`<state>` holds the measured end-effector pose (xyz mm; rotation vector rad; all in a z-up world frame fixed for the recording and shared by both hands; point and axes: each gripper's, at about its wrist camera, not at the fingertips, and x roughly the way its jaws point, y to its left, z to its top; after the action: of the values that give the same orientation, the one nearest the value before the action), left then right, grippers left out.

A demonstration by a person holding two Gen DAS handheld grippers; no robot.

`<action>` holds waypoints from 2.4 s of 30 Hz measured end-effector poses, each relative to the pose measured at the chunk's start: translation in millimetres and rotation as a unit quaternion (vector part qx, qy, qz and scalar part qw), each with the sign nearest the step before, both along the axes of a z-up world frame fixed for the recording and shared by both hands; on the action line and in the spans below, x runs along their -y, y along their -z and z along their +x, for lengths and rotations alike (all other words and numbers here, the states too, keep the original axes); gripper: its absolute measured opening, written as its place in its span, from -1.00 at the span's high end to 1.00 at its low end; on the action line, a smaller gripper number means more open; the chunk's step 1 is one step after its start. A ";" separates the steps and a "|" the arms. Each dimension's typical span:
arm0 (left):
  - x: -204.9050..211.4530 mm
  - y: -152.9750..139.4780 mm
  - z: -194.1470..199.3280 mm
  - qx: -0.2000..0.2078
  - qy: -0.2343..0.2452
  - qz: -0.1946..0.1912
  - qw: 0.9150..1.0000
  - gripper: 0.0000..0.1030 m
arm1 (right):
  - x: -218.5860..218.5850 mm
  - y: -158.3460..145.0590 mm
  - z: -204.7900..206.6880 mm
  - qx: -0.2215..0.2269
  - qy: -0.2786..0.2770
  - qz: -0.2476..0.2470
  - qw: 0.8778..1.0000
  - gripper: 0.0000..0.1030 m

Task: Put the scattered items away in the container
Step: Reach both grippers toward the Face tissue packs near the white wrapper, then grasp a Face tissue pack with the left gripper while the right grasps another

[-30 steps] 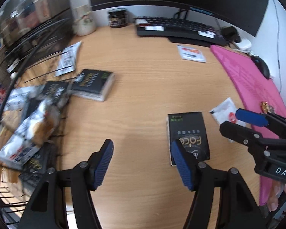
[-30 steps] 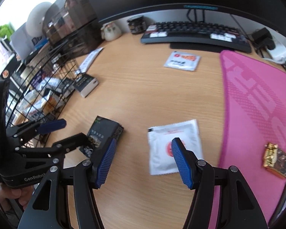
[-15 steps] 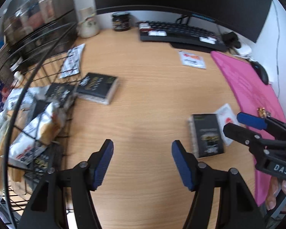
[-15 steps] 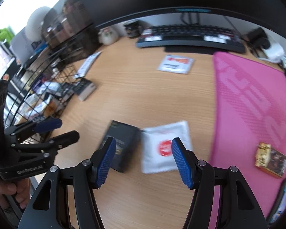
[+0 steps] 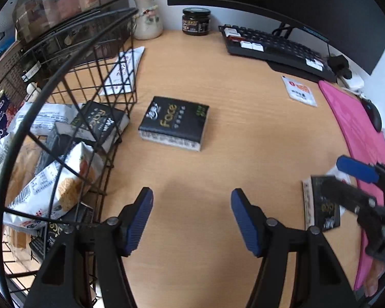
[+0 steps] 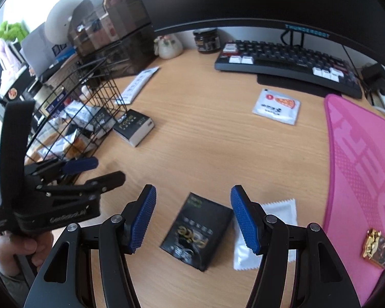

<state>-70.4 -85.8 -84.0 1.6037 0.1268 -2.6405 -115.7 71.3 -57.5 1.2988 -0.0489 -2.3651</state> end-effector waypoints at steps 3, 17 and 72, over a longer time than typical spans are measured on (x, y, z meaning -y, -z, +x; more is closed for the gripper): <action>1.0 -0.4 -10.5 -0.002 0.005 0.000 1.000 -0.34 | 4.0 -0.7 -3.3 0.000 0.000 0.001 1.000 -0.19; -5.8 -12.4 -56.4 -0.020 -0.014 -0.001 1.000 -0.34 | -10.3 11.9 -14.1 0.014 0.008 -0.001 1.000 -0.19; -29.7 -2.0 -18.6 0.002 0.018 -0.032 0.999 -0.48 | -31.4 7.5 11.8 0.007 0.007 -0.017 1.000 -0.19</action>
<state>-89.0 -56.1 -82.0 1.6057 0.0117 -2.6390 -103.9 102.7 -64.9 1.3048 -0.1021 -2.3565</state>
